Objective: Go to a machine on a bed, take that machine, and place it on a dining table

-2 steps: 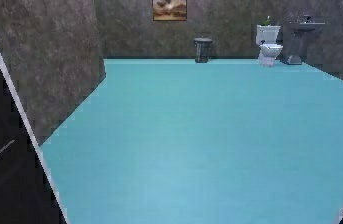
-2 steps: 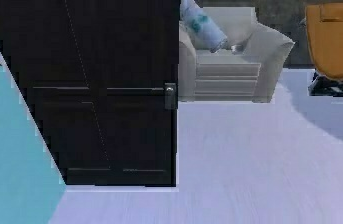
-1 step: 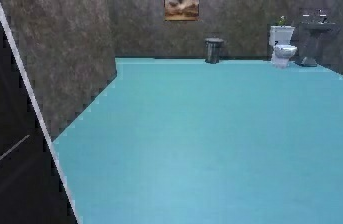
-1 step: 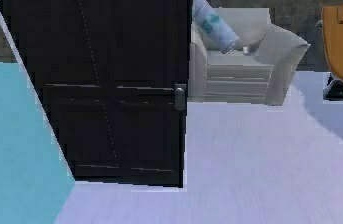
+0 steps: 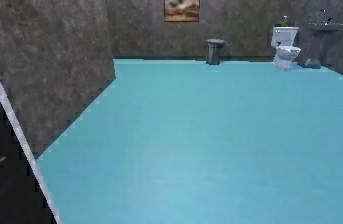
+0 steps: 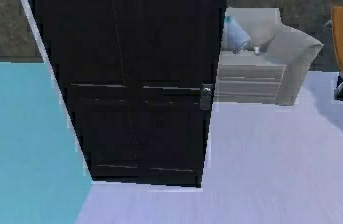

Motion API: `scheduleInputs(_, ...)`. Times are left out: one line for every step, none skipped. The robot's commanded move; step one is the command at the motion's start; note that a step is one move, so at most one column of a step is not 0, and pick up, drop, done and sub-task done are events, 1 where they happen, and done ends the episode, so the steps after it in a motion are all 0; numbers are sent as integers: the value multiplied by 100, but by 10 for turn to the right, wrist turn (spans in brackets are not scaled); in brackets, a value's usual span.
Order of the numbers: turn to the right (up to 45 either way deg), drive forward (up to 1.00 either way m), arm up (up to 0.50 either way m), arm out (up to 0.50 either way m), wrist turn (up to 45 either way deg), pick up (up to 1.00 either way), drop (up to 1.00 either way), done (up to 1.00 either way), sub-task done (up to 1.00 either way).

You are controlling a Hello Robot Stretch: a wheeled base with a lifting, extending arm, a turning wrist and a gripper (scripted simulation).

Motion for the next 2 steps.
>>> scheduleInputs(-60, 0, 0, 0, 0, 0, 0, 0, 0)
scheduleInputs(0, 100, 0, 0, 0, 0, 0, 0, 0)
